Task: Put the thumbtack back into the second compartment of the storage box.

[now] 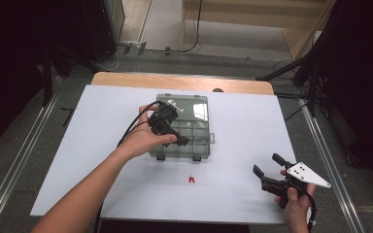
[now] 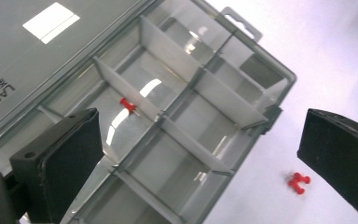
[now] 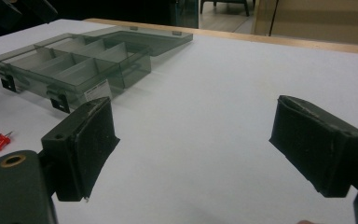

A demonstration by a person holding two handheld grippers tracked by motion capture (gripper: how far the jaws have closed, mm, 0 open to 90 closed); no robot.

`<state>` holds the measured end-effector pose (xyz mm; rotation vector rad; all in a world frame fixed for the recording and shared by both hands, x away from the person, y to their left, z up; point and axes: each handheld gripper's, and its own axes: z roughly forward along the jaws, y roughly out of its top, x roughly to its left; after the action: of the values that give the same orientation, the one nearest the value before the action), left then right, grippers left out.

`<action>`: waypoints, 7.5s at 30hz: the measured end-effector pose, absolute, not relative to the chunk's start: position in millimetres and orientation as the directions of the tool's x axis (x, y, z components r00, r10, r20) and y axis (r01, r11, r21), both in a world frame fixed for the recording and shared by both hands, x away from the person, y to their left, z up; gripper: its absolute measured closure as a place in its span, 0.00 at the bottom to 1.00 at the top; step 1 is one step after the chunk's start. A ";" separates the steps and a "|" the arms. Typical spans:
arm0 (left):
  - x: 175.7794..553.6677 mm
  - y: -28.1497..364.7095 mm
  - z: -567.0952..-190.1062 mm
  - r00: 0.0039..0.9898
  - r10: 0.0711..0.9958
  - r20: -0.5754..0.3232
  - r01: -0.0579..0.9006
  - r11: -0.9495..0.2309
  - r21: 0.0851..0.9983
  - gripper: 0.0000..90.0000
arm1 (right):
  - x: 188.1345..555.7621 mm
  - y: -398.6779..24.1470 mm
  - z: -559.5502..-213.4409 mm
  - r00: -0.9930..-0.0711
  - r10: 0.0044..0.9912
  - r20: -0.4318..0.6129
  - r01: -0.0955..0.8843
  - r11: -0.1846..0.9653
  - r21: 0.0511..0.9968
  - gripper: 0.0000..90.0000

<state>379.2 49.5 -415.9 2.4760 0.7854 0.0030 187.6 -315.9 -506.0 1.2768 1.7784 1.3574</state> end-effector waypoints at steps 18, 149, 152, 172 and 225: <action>346.4 44.1 -416.2 0.856 0.496 -0.148 0.497 -0.709 0.500 0.01 | 187.3 -316.2 -505.9 -0.389 0.914 0.115 0.347 0.030 0.937 0.16; 291.7 52.3 -461.8 0.856 0.507 -0.101 0.493 -0.744 0.450 0.94 | 188.3 -313.9 -506.5 -0.392 0.915 0.097 0.346 0.049 0.937 0.16; 294.7 55.7 -457.5 0.855 0.509 -0.098 0.493 -0.742 0.453 0.94 | 188.1 -313.8 -506.3 -0.391 0.915 0.099 0.347 0.047 0.937 0.16; 320.3 66.0 -438.0 0.839 0.539 -0.075 0.508 -0.725 0.466 0.94 | 188.2 -314.3 -506.4 -0.392 0.915 0.098 0.346 0.048 0.937 0.16; 398.2 69.4 -432.1 0.765 0.642 -0.050 0.583 -0.657 0.479 0.94 | 190.2 -313.4 -509.1 -0.404 0.909 0.100 0.353 0.054 0.934 0.16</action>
<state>398.2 69.4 -432.1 2.4842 0.9224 0.1692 190.2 -313.4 -509.1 1.2629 1.8011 1.3476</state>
